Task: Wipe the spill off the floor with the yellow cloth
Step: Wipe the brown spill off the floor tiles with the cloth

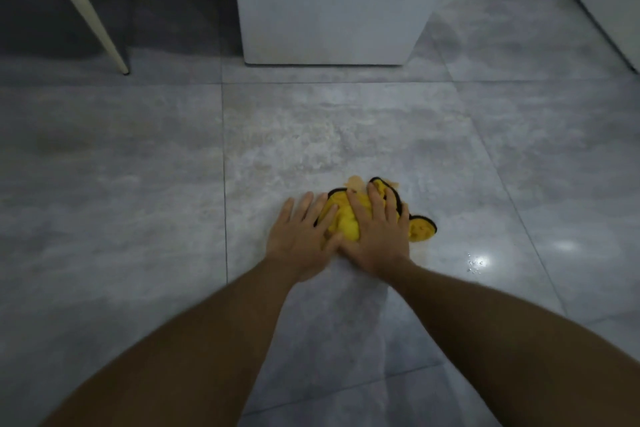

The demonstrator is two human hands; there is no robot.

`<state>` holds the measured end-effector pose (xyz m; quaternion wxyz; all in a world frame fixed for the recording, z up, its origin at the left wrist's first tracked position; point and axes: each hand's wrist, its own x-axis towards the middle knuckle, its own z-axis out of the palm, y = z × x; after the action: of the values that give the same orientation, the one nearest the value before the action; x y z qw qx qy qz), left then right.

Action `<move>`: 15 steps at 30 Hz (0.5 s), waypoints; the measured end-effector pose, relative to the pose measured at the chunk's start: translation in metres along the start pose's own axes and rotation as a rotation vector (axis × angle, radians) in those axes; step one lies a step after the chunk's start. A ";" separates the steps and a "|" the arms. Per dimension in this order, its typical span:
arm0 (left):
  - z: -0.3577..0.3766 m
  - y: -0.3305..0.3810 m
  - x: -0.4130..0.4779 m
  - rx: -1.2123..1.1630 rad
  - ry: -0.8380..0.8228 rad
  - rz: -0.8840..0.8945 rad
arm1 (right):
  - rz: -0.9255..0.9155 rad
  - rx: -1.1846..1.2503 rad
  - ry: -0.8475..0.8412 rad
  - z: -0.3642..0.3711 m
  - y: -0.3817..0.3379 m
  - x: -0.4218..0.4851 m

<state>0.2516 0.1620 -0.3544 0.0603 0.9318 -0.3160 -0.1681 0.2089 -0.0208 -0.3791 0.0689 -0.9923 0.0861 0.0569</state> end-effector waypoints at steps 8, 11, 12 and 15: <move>-0.038 0.013 0.070 0.071 -0.185 -0.066 | 0.076 -0.039 -0.025 -0.010 0.022 0.064; -0.042 0.017 0.072 0.065 -0.241 -0.083 | 0.064 -0.010 -0.018 -0.010 0.023 0.063; -0.043 0.018 0.071 0.068 -0.253 -0.084 | 0.061 -0.004 -0.017 -0.010 0.024 0.062; -0.043 0.026 0.068 0.083 -0.289 -0.034 | 0.072 -0.014 -0.012 -0.009 0.036 0.047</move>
<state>0.3027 0.1008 -0.3269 -0.0270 0.9049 -0.3120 -0.2882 0.2493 -0.0652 -0.3805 0.0606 -0.9886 0.1208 0.0658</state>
